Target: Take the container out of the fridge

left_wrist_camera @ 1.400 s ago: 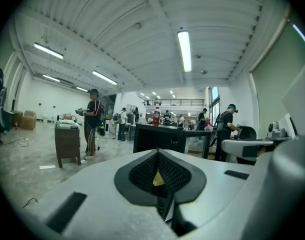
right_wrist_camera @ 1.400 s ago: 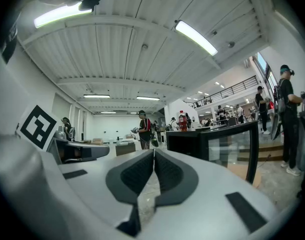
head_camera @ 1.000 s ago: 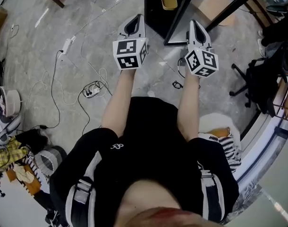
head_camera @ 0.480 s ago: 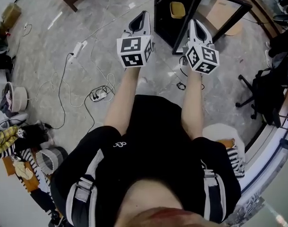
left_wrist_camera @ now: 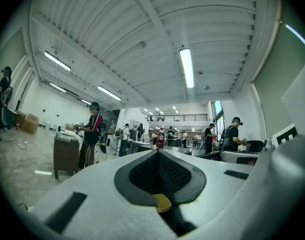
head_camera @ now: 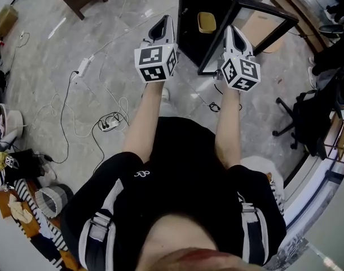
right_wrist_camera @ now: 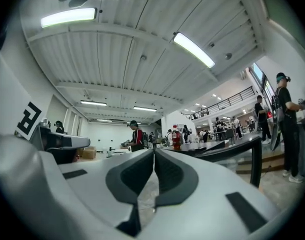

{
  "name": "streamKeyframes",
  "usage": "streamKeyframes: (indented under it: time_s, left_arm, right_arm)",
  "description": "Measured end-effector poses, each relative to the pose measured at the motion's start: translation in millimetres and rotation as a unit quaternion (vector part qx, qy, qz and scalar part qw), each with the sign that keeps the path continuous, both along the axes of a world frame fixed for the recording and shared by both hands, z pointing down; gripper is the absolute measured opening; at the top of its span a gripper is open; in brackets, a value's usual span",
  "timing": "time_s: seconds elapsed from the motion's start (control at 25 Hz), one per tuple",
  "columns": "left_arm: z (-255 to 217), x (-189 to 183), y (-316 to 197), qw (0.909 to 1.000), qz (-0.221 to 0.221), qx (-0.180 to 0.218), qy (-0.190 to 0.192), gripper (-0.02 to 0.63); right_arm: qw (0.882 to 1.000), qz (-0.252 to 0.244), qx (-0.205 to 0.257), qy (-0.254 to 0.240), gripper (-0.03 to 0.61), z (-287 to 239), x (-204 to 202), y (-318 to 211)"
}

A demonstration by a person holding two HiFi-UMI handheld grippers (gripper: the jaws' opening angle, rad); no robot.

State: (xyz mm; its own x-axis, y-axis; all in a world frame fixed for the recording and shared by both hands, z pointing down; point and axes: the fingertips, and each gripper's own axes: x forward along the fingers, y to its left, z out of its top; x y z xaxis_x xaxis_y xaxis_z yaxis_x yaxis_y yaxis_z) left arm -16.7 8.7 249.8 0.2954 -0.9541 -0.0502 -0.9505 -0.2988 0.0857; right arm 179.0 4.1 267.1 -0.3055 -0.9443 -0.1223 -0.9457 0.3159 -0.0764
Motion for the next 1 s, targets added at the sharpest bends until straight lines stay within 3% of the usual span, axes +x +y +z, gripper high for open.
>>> streamKeyframes:
  time_s: [0.2,0.36,0.56,0.72,0.88,1.0]
  left_arm:
    - [9,4,-43,0.9997,0.019,-0.010,-0.014,0.009]
    - [21,-8,-94,0.9975,0.017,-0.009,-0.068,0.009]
    - [39,-3,-167,0.9941,0.058,-0.027,-0.087,0.009]
    - [54,0,-231,0.9865,0.087,-0.041,-0.132,0.009]
    - [86,2,-271,0.9820,0.123,-0.072,-0.124,0.009]
    - [106,11,-286,0.9748,0.157,-0.073,-0.140,0.009]
  right_arm:
    - [1.000,0.019,0.004,0.000,0.014,0,-2,-42]
    - [1.000,0.016,-0.010,0.004,0.014,17,-19,-89]
    - [0.998,0.044,-0.035,-0.023,0.014,38,-21,-152]
    - [0.997,0.054,-0.039,-0.031,0.014,41,-35,-207]
    - [0.994,0.069,-0.083,-0.025,0.015,76,-52,-237]
    - [0.991,0.075,-0.111,-0.020,0.015,97,-58,-242]
